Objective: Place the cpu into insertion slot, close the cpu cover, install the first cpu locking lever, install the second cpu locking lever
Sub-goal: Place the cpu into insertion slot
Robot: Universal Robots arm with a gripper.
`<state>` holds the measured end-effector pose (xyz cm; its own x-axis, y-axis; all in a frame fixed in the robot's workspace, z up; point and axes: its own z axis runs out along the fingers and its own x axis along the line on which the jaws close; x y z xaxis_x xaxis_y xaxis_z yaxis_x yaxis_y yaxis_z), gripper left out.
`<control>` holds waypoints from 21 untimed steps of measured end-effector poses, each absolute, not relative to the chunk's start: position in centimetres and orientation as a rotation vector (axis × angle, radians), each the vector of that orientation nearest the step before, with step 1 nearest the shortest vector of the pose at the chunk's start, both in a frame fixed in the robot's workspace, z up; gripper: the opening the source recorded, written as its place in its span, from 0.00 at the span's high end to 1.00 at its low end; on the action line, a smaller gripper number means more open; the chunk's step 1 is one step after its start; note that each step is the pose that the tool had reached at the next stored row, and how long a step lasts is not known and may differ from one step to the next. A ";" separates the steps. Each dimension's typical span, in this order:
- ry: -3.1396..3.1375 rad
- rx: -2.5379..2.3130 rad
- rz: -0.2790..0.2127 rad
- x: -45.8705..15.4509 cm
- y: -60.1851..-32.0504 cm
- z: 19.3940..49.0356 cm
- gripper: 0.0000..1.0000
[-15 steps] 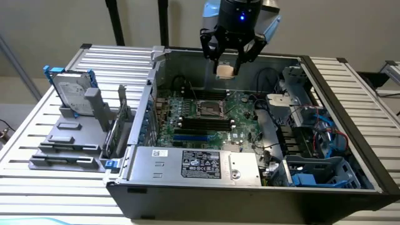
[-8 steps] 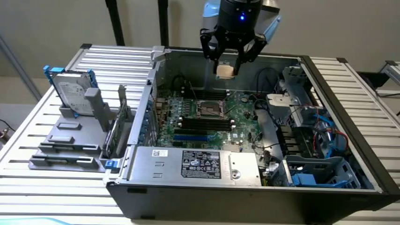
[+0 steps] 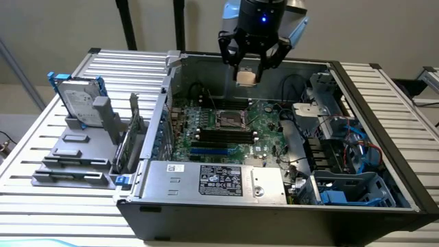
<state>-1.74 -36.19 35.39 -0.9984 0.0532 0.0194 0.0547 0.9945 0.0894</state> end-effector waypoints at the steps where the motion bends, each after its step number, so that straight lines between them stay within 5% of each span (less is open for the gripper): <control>1: -3.120 -0.102 -0.141 -1.8 -36.2 35.4 0.46; 21: -3.085 -0.556 -0.144 -1.9 -36.2 35.4 0.46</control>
